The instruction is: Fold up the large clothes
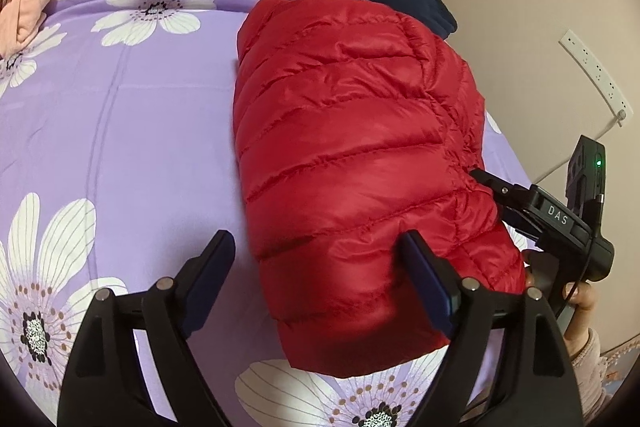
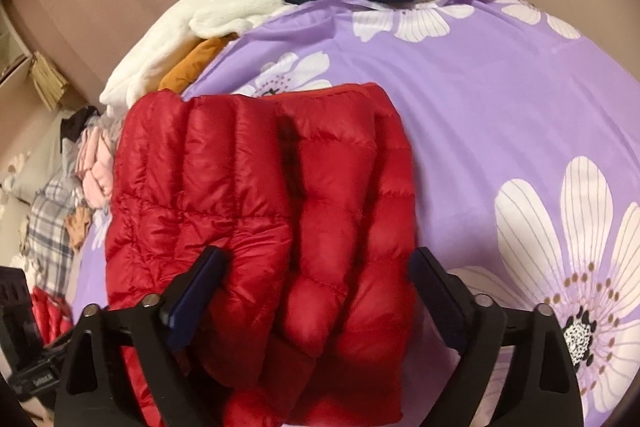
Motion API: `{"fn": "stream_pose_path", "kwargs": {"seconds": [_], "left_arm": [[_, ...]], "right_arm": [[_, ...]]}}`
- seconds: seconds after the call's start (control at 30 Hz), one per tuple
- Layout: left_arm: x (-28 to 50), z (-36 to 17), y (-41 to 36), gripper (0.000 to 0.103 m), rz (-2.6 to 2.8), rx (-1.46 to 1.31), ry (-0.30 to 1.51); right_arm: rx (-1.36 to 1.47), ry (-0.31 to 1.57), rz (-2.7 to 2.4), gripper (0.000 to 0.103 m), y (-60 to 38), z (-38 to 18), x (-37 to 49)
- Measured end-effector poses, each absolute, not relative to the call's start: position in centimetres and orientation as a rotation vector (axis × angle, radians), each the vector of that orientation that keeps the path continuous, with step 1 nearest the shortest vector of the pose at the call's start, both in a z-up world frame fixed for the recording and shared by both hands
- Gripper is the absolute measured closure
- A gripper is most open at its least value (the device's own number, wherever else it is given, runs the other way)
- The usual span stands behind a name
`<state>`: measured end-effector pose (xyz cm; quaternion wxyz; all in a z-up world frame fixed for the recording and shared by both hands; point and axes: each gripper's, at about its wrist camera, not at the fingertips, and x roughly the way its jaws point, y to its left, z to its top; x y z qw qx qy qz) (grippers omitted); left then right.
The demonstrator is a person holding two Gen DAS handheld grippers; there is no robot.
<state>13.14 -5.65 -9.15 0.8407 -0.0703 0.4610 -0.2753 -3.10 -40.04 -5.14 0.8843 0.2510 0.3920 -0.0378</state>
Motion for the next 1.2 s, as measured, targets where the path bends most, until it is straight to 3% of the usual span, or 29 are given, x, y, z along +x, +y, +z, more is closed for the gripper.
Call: {"fn": "stream_pose_path", "kwargs": {"seconds": [0.37,1.2], "left_arm": [[13.8,-9.5,-5.7,0.015,-0.593,-0.166,0.986],[17.8,-12.8,-5.3,0.0,-0.693,-0.408,1.124]], "right_arm": [[0.672,0.863,-0.041,0.005,-41.1,-6.8,-3.1],[0.94,0.936,0.102,0.001,-42.4,-10.3,-1.4]]}}
